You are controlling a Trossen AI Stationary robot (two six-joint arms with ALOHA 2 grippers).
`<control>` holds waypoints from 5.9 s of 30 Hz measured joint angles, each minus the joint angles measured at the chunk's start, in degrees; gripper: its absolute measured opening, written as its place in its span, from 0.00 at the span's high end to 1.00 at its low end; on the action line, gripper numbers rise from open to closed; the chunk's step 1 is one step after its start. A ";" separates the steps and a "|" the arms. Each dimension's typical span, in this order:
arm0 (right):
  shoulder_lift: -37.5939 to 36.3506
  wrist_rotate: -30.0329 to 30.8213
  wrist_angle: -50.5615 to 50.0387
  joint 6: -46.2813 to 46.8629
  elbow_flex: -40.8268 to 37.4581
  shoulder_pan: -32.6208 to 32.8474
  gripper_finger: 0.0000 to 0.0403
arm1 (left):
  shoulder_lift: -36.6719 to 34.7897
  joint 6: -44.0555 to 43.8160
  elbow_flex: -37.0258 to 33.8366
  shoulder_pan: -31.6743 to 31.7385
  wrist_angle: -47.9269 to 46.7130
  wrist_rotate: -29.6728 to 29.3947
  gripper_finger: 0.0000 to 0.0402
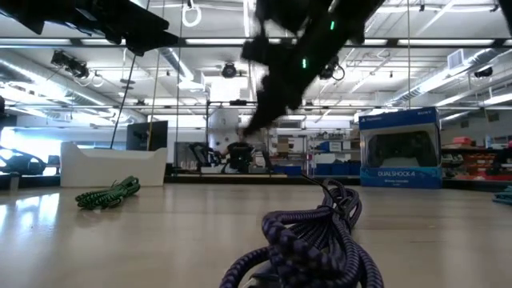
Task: Pick and place USB-C Cables
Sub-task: Put the white charger cable into the white bin, then put the left purple charger cable into the white bin
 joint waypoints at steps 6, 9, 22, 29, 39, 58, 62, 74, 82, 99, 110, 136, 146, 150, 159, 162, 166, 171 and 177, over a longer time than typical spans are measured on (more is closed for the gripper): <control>-7.05 -2.55 7.58 -3.20 0.11 3.20 0.95 | 0.00 -0.02 0.00 0.04 0.07 -0.16 0.32; -8.19 -2.60 9.99 -5.12 0.11 4.03 0.95 | 0.00 0.03 0.02 0.00 0.09 -0.20 0.32; -6.17 -5.95 16.94 -6.21 0.11 0.63 0.95 | 8.07 2.97 0.15 -1.31 7.01 -0.23 0.32; -6.20 -6.70 16.97 -6.05 0.13 -0.07 0.95 | 12.54 3.04 0.09 -1.36 14.03 1.31 0.32; -6.20 -6.90 16.49 -6.05 0.13 -0.06 0.95 | 14.82 4.88 0.09 -1.36 15.50 1.35 0.35; -6.20 -6.87 16.48 -5.81 0.13 -0.12 0.89 | 14.75 9.19 0.07 -1.60 15.51 -0.99 0.89; -6.20 -6.64 16.30 -5.80 0.13 -0.17 0.88 | 14.75 9.12 0.07 -1.60 15.48 -3.02 0.89; -6.31 -6.89 6.83 -0.99 0.15 -1.67 0.72 | 13.68 8.90 -0.04 -1.55 13.47 -7.35 0.89; -6.29 -7.08 -1.86 5.47 0.13 -1.64 0.53 | 9.30 2.14 0.23 -1.53 6.49 -32.18 0.89; -6.25 -7.10 -6.98 7.55 0.13 -1.52 0.50 | 5.20 -31.95 7.56 6.84 -40.75 -48.57 0.87; -6.25 -7.10 -4.46 8.23 0.13 -1.50 0.50 | 5.22 -31.63 7.56 9.33 -43.10 -43.80 0.82; -6.23 -11.82 -4.51 12.07 0.13 -1.06 0.51 | 5.22 -20.78 7.54 6.00 -35.48 -25.84 0.50; -6.20 -19.06 -7.12 12.65 -2.33 1.09 0.51 | 5.22 -18.26 7.54 -3.29 -27.17 -3.33 0.53; -6.16 -17.70 -11.60 15.03 -3.91 1.13 0.51 | 5.22 -19.55 7.54 -7.65 -27.32 -2.49 0.53; -6.14 -17.58 -14.48 17.71 -6.34 1.49 0.51 | 8.17 -12.13 7.52 -15.52 -27.37 -4.56 0.53; -6.14 -19.31 -14.20 17.22 -6.34 1.90 0.51 | 10.10 -9.77 7.52 -16.77 -27.20 -6.98 0.53; -6.14 -25.52 -12.21 13.69 -6.34 3.65 0.51 | 12.67 -7.14 7.50 -17.80 -26.49 -8.31 0.53; -6.14 -28.89 -10.83 6.64 -6.34 8.04 0.51 | 15.79 -7.82 7.52 -19.08 -25.27 -8.33 0.53; -6.14 -22.91 -9.38 3.22 -6.34 13.42 0.51 | 18.44 -7.83 7.52 -19.48 -24.57 -8.33 0.53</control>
